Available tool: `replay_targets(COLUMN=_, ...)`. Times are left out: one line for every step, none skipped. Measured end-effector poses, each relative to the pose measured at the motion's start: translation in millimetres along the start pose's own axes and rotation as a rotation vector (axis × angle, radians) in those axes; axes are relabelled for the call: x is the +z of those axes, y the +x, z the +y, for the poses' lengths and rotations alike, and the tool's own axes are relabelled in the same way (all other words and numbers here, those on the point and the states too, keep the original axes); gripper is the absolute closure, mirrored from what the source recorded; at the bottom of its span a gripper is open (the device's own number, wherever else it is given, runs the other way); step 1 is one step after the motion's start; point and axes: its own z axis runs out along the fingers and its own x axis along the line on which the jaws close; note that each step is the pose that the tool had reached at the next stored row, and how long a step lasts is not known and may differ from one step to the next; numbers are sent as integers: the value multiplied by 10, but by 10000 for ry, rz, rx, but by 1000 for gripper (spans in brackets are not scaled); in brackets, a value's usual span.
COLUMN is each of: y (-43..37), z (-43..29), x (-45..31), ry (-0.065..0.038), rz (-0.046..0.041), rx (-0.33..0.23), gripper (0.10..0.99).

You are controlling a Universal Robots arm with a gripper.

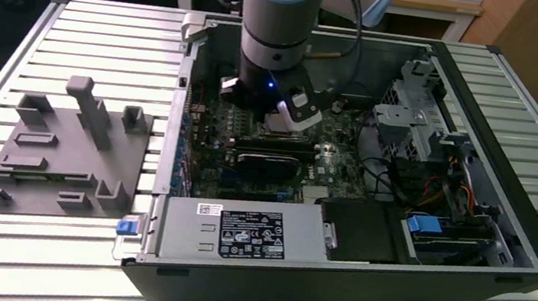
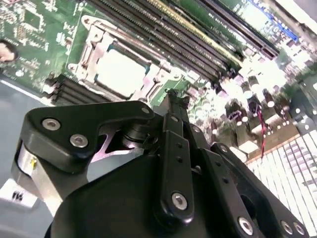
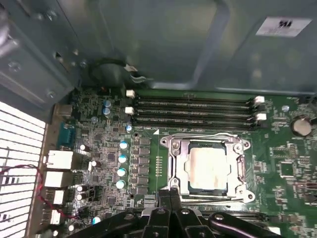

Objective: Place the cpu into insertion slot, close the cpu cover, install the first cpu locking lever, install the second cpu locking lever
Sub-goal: 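Install the second cpu locking lever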

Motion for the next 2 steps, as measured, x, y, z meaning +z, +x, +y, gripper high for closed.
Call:
replay_targets(y=0, z=2, x=-8, ry=-10, rz=0, rx=0, gripper=980)
replay_targets(y=-1, z=2, x=-7, ry=-12, rz=-1, rx=0, gripper=980)
